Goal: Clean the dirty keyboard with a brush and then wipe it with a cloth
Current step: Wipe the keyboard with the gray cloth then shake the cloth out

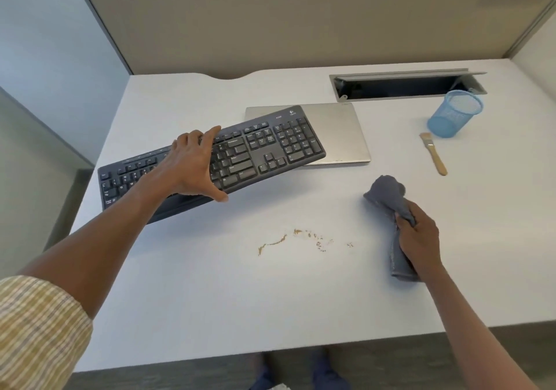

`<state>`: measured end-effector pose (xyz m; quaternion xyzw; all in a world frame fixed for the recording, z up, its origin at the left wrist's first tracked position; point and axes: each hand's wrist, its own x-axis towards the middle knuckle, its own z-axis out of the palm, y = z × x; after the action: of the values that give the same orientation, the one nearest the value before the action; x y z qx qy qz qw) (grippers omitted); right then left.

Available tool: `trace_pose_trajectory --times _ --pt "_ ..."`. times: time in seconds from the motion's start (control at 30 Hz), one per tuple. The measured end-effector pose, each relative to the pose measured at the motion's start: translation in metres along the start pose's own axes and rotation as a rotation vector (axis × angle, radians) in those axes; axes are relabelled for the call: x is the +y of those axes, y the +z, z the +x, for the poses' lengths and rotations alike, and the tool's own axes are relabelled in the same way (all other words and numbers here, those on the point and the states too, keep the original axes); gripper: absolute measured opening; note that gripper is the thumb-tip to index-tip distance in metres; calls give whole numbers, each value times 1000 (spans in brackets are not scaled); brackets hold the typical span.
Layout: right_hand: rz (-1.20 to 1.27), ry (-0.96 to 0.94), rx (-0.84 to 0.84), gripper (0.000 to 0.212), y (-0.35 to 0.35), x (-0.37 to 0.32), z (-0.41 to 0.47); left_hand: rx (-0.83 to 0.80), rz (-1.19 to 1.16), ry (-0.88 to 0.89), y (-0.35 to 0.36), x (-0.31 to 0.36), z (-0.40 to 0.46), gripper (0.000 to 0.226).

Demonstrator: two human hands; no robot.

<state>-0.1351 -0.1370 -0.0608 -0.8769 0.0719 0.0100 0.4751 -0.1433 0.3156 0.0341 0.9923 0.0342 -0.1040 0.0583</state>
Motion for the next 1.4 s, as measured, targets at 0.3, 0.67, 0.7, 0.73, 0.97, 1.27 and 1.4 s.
trace_pose_trajectory --times 0.3,0.67,0.7,0.73,0.97,1.27,1.4 --pt "-275 -238 -132 60 99 -8 -21 -12 36 40 1 -12 3 152" --pt "-391 -812 -538 53 191 -56 -57 -35 26 61 2 -10 -1 148" --pt "-404 -871 -593 51 195 -56 -59 -36 26 58 3 -8 -3 147" --pt "-402 -941 -637 49 197 -55 -61 -36 28 56 4 -6 -5 147" --pt "-396 -1272 -842 34 177 -35 -70 -73 24 60 9 20 -16 144" --pt "-455 -1255 -883 38 142 -16 -74 -95 26 130 28 80 -13 142" --pt "-416 -1237 -879 38 140 -17 -74 -111 72 214 40 113 6 144"
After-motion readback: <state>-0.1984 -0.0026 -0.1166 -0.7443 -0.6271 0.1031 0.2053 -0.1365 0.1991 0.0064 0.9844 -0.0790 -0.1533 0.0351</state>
